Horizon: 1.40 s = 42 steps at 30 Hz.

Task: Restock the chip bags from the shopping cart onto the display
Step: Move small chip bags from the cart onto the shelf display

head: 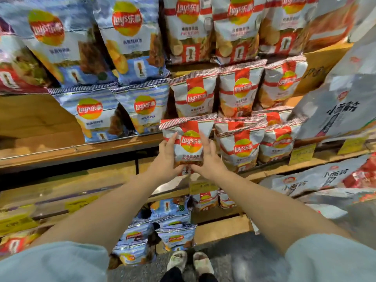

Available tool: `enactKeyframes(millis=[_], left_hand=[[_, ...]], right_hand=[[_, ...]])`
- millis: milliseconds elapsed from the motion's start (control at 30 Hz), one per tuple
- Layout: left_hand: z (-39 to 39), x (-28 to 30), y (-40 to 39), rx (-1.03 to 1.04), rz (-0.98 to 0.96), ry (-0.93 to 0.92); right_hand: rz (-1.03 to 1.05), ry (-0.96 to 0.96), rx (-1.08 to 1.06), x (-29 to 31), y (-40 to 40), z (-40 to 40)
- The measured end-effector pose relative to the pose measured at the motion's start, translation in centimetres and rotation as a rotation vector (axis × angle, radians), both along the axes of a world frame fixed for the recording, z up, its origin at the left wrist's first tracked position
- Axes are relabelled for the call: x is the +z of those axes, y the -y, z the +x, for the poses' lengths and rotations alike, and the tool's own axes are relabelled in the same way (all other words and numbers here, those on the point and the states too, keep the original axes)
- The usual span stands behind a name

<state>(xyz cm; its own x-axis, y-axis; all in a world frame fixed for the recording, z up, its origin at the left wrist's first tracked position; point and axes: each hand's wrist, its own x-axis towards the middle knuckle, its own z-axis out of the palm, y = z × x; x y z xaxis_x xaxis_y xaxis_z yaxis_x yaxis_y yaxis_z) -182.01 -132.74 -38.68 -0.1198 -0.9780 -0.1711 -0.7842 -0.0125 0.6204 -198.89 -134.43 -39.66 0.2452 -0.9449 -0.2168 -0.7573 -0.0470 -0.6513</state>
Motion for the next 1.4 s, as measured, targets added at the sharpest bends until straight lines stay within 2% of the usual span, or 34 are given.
enactKeyframes(millis=[200, 300, 367, 467, 600, 700, 767, 933, 1067, 1200, 1400], left_hand=[[-0.3, -4.2, 3.8, 0.014, 0.056, 0.023], [-0.5, -6.3, 5.3, -0.005, 0.074, 0.044], [-0.6, -7.1, 6.0, -0.064, 0.111, 0.136], [-0.6, -7.6, 5.7, -0.077, 0.172, 0.289], [-0.8, -7.3, 3.9, 0.057, -0.032, 0.328], [-1.2, -8.0, 3.5, -0.051, -0.236, 0.386], [-1.4, -8.0, 4.2, -0.106, -0.280, 0.447], [0.6, -7.0, 7.0, -0.209, -0.343, 0.638], [2.3, -7.2, 8.5, -0.235, -0.530, 0.548], [1.2, -6.2, 8.3, -0.147, -0.454, 0.498], [-0.2, -5.1, 8.6, -0.097, -0.084, 0.665]], right_hand=[[0.038, -0.023, 0.014, -2.4, 3.0, -0.5], [0.021, -0.112, 0.014, -3.6, 4.5, -0.5], [0.040, -0.156, -0.019, -4.4, 5.2, -0.3], [0.108, -0.109, -0.091, -5.1, 4.8, 0.2], [0.001, -0.156, -0.137, -5.7, 3.1, 1.6], [-0.068, -0.239, -0.076, -5.8, 2.2, 2.5], [-0.172, -0.281, -0.057, -6.4, 2.9, 2.8], [-0.183, -0.347, 0.020, -6.5, 5.8, 2.9], [-0.134, -0.353, 0.065, -6.6, 6.5, 2.5], [-0.081, -0.425, 0.101, -6.6, 6.2, 2.2], [-0.029, -0.485, 0.143, -5.7, 6.4, 1.9]])
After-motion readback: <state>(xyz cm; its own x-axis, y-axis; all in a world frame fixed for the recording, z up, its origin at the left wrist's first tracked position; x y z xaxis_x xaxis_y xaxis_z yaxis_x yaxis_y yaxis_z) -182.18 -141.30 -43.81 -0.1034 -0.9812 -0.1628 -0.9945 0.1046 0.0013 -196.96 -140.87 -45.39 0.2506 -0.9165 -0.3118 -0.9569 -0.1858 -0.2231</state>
